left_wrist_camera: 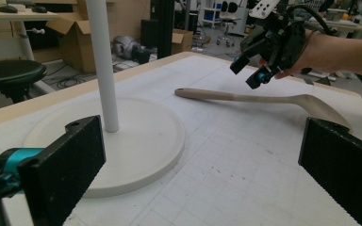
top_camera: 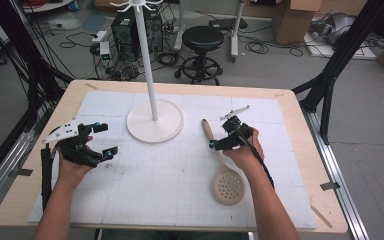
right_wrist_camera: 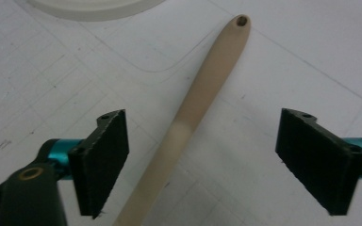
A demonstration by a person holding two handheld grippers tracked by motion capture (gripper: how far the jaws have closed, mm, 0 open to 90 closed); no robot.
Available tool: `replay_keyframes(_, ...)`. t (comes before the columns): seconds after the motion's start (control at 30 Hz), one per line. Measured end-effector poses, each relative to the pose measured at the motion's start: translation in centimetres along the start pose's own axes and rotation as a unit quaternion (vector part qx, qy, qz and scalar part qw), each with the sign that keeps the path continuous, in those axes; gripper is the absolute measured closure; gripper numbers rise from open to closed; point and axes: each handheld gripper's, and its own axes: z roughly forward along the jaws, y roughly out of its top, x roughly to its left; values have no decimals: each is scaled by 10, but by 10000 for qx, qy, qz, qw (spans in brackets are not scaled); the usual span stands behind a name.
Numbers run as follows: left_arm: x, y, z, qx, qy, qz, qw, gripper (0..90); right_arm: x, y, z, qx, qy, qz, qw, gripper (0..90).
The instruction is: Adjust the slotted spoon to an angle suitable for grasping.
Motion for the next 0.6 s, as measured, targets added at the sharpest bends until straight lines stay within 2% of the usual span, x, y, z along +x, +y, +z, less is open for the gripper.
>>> replay_keyframes(0.1,0,0,0,5,4,4,10000,17,2,1,4,144,18,14,9999,185)
replay_keyframes(0.13,0,0,0,8,3,6,10000,17,4,2,8,280,54,16,9996,256)
replay_keyframes(0.37,0,1,-1,-24,14,12,10000,17,7,3,21,756,102,311,9966,395)
replay_keyframes(0.6,0,1,-1,-34,1,19,10000,17,13,2,31,1116,154,294,9932,556)
